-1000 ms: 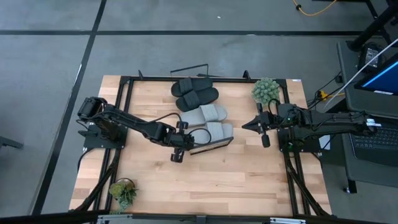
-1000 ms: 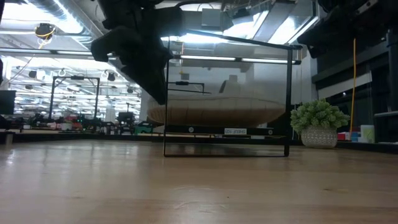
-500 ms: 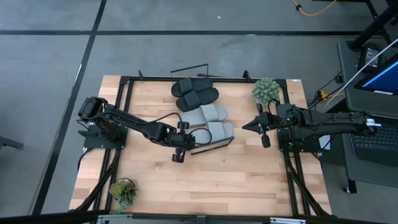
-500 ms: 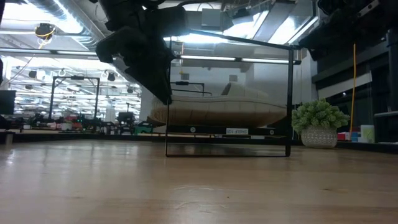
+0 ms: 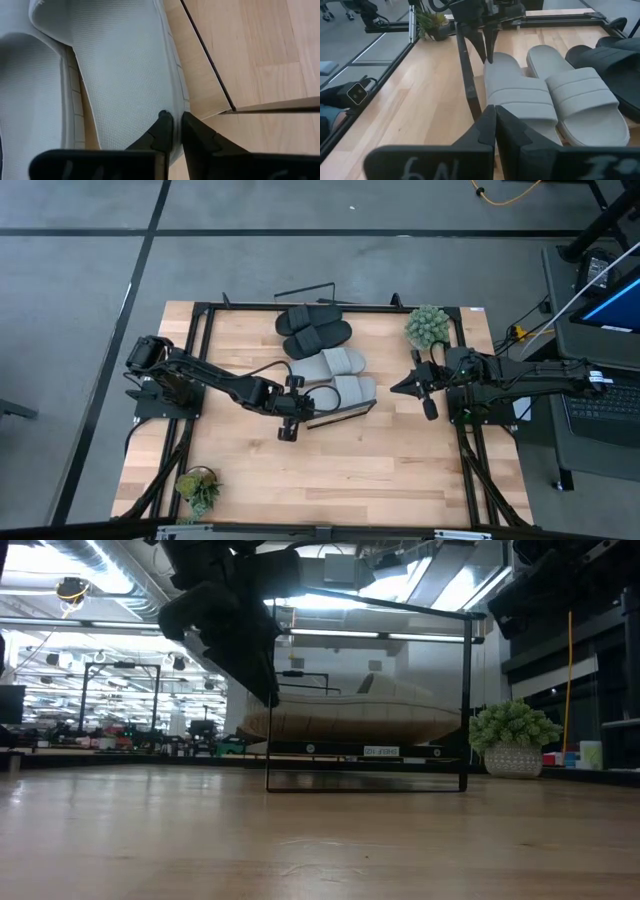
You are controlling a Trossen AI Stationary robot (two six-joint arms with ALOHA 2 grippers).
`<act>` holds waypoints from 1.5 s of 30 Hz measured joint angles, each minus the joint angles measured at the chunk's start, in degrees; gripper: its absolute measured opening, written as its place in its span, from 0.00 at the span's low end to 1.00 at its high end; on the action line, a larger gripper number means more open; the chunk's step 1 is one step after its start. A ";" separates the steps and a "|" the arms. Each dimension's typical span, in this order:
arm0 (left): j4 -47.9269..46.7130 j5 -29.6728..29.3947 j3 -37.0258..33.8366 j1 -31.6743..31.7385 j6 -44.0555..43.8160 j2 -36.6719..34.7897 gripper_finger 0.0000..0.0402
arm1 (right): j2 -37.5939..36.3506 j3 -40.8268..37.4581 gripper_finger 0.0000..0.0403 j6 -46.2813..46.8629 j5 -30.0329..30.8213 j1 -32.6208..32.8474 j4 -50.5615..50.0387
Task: Pick and place slides into the shelf
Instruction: Put the gray slide on the shelf, then return to Home Position
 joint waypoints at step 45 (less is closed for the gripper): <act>-8.28 -6.53 0.09 -1.36 3.42 -15.27 0.24 | -0.04 0.00 0.03 2.56 0.18 0.04 2.32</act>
